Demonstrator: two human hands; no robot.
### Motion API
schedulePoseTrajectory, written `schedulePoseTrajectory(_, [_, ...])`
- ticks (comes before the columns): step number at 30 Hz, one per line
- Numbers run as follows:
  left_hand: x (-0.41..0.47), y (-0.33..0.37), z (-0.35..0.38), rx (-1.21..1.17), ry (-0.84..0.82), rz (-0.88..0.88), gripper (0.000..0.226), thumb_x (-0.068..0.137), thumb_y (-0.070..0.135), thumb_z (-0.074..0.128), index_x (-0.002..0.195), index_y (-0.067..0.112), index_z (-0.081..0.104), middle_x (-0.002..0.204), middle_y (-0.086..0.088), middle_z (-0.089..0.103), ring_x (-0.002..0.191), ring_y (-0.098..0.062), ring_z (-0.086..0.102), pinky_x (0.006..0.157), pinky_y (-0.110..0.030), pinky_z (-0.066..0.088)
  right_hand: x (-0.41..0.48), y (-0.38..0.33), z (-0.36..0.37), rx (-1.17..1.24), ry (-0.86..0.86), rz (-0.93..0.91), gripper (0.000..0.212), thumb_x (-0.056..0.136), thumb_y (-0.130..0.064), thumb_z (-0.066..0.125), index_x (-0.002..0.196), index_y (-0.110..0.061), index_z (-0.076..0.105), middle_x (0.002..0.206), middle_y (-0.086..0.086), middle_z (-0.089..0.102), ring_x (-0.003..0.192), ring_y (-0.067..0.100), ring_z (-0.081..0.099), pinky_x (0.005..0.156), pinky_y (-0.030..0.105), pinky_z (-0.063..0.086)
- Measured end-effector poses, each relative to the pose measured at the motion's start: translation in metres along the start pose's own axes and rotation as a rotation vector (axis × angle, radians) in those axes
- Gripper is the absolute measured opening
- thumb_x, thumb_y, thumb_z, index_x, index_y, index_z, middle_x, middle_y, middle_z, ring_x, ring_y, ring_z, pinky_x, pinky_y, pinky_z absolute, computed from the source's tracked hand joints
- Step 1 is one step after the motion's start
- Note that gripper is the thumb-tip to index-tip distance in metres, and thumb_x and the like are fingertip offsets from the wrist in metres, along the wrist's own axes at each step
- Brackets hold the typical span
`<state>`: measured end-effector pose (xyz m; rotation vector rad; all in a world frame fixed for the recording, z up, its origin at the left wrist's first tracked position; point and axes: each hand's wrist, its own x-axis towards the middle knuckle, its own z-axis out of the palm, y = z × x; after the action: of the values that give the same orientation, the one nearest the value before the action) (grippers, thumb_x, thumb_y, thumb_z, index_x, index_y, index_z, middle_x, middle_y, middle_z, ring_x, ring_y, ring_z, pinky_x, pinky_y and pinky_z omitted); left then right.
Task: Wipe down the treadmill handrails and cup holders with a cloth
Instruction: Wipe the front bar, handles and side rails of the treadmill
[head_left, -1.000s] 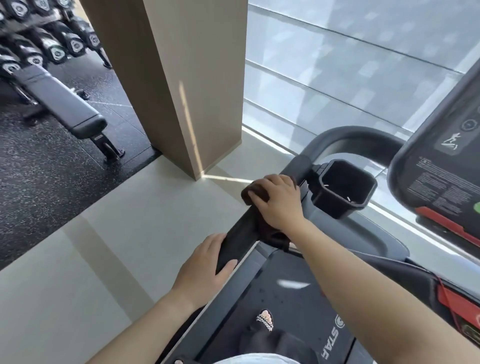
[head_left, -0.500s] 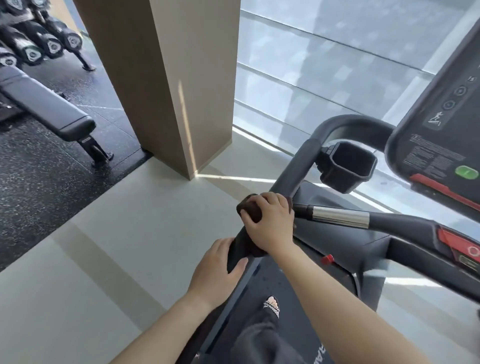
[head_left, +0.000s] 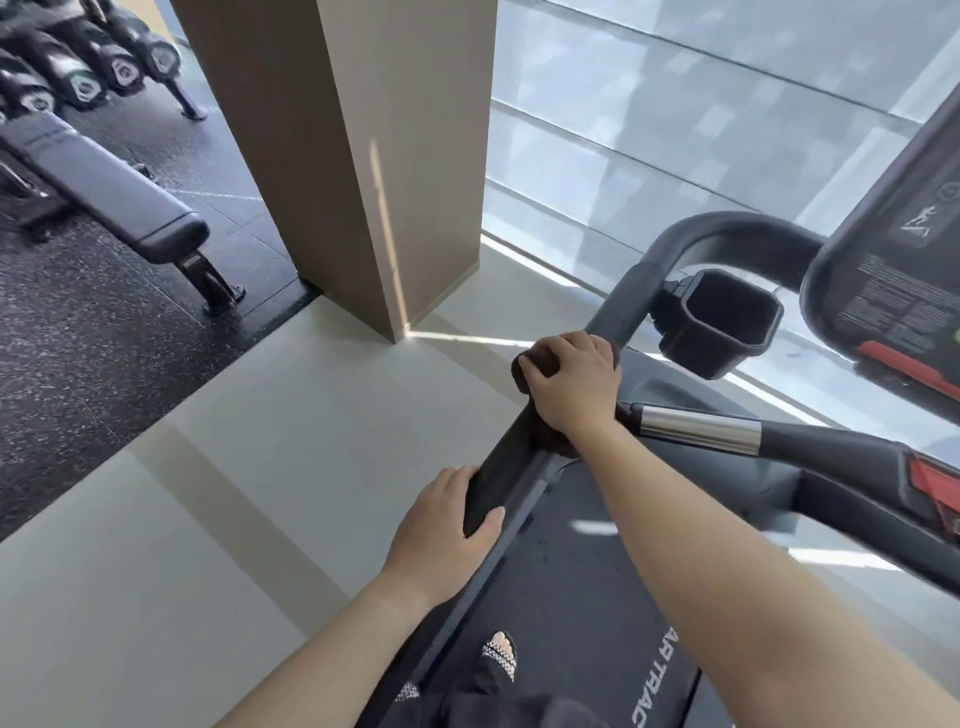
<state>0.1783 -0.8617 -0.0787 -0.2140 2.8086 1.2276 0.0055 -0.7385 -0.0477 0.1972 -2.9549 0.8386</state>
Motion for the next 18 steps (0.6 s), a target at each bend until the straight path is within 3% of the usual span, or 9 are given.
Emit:
schedulePoseTrajectory(3, [0.0,0.002,-0.001,0.009,0.002,-0.002,0.05,0.083,0.053,0.043,0.127,0.029,0.041,0.113,0.019,0.048,0.099,0.004,0.043,0.079,-0.007,0.031,-0.007,-0.003,-0.001,-0.026,-0.009,-0.019,0.029,0.085,-0.045,0.055,0.104,-0.026,0.065,0.115,-0.003,0.057,0.118,0.024,0.039,0.096,0.044,0.028])
schedulePoseTrajectory(6, [0.0,0.003,-0.001,-0.011,0.015,-0.014,0.049,0.08,0.053,0.045,0.124,0.032,0.043,0.113,0.021,0.048,0.1,0.004,0.046,0.083,-0.011,0.037,-0.045,0.0,0.008,0.054,0.076,-0.09,0.023,0.081,-0.042,0.061,0.097,-0.026,0.065,0.11,-0.004,0.058,0.113,0.022,0.042,0.089,0.04,0.03])
schedulePoseTrajectory(8, [0.002,0.004,-0.001,-0.02,0.019,-0.017,0.048,0.078,0.053,0.045,0.122,0.033,0.044,0.113,0.018,0.052,0.1,0.002,0.049,0.084,-0.017,0.042,-0.057,0.003,0.011,0.091,0.083,-0.123,0.022,0.08,-0.043,0.062,0.096,-0.028,0.066,0.11,-0.006,0.059,0.112,0.021,0.044,0.092,0.039,0.031])
schedulePoseTrajectory(13, [0.002,0.003,0.0,0.015,0.015,-0.017,0.048,0.081,0.052,0.046,0.125,0.032,0.044,0.114,0.021,0.05,0.102,0.004,0.047,0.083,-0.013,0.036,-0.023,0.005,0.001,0.091,0.003,-0.119,0.025,0.083,-0.044,0.061,0.101,-0.028,0.067,0.112,-0.007,0.059,0.116,0.021,0.041,0.098,0.04,0.026])
schedulePoseTrajectory(18, [0.001,0.006,0.0,-0.007,0.027,-0.021,0.042,0.08,0.049,0.048,0.12,0.036,0.046,0.111,0.02,0.052,0.099,0.003,0.049,0.08,-0.013,0.037,-0.052,0.004,0.0,0.138,0.063,-0.118,0.027,0.081,-0.039,0.064,0.105,-0.027,0.066,0.116,-0.005,0.057,0.118,0.021,0.043,0.099,0.04,0.028])
